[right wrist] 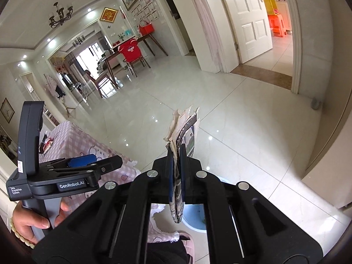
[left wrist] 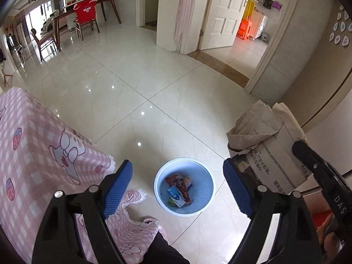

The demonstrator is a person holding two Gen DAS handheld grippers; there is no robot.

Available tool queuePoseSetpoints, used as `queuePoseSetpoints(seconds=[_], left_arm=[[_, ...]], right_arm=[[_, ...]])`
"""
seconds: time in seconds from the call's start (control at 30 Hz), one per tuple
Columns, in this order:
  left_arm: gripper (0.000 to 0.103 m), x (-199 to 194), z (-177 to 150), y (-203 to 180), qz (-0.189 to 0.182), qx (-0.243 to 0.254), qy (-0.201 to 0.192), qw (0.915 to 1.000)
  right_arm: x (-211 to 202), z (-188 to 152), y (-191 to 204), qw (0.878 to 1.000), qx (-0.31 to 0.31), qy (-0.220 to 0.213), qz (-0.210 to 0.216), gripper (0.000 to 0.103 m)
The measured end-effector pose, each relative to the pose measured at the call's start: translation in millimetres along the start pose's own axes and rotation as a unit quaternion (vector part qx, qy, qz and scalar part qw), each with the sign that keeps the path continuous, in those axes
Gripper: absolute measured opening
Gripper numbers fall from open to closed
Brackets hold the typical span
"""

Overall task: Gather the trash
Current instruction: 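Carry both items over the bucket and open both tools to drop them, then move both open tools back over the table toward the red snack bag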

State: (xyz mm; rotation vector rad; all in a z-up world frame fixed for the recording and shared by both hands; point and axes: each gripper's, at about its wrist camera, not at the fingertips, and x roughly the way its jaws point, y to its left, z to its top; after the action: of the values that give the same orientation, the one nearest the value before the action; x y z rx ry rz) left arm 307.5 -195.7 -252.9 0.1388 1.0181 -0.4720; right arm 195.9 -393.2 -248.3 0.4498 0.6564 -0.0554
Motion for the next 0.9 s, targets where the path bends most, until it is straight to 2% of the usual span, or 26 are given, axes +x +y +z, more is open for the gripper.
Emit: queuePoseSetpoints(seconds=[0.4,0.47,0.5,0.53,0.57,0.6,0.67,0.77,0.9], left_arm=[[0.083,-9,-5,14,0.008,-0.01,-0.008,0.9999],[0.083,-12,-5,17,0.009,-0.012,-0.011,0.9998],[0.083,-13,-5,18,0.009,-0.012,-0.013,0.9998],[0.083,-15,-5,19,0.009,-0.013,-0.015,0.9998],[0.083,-16,-5,21,0.01,-0.015,-0.017,0.9997],[0.083,-18,-4,22,0.01,-0.015,-0.018,0.9997],[0.083,-22,-5,24,0.012,-0.015,-0.022,0.9996],[0.083,-28,-6,28,0.015,-0.016,-0.026,0.9994],[0.083,-48,-6,36,0.014,-0.024,-0.046,0.9986]], right_arm=[[13,-2,10,1.0,-0.006,0.008,0.002,0.005],[17,0,11,1.0,-0.014,0.006,0.002,0.009],[20,1,11,1.0,-0.015,0.006,-0.001,0.013],[23,2,10,1.0,-0.015,0.008,-0.004,0.028],[26,3,9,1.0,-0.014,0.009,-0.008,0.039],[28,4,10,1.0,-0.016,0.008,-0.015,0.059],[28,5,11,0.999,-0.02,0.003,-0.027,0.06],[25,5,12,1.0,-0.014,0.004,-0.019,0.063],[14,4,23,1.0,-0.023,-0.006,-0.009,0.077]])
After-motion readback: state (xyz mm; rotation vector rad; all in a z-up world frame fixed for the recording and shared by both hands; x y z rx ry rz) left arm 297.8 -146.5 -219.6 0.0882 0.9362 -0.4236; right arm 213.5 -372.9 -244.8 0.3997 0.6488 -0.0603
